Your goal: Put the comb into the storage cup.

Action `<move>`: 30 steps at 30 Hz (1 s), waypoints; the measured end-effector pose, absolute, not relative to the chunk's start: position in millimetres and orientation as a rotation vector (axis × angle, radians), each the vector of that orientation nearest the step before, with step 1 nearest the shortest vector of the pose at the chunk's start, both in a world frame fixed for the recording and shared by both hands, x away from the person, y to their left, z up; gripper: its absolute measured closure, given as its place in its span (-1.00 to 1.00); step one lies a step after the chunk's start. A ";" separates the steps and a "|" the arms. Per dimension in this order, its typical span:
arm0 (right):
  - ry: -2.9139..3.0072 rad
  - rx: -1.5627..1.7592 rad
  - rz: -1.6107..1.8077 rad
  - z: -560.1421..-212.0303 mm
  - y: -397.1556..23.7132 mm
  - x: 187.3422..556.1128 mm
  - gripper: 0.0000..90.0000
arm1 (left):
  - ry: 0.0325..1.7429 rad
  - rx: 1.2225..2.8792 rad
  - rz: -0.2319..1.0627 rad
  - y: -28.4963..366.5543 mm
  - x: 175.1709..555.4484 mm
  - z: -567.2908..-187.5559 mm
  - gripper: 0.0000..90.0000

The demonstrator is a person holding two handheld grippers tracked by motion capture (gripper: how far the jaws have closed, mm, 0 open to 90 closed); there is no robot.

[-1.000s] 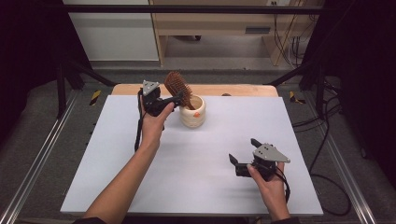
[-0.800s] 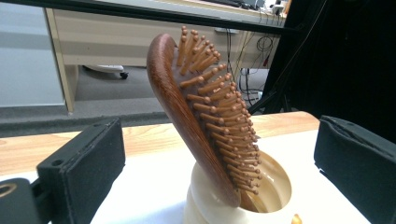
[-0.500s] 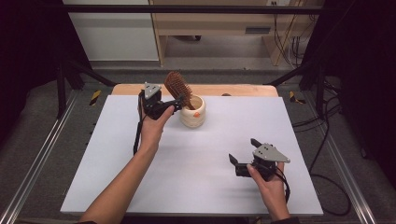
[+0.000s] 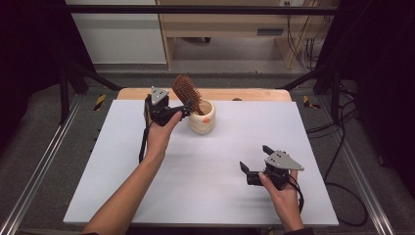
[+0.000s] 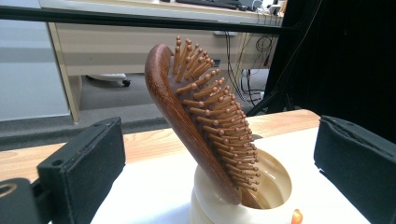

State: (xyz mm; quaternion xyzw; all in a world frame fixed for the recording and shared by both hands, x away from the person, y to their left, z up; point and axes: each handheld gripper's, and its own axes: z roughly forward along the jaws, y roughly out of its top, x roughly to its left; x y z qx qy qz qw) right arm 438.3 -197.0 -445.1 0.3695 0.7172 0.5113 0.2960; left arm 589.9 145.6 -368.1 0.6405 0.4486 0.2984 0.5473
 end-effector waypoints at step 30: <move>1.910 0.981 1.359 -445.0 -196.7 437.9 -0.94 | 1.035 1.441 0.663 155.3 579.9 -362.2 -0.95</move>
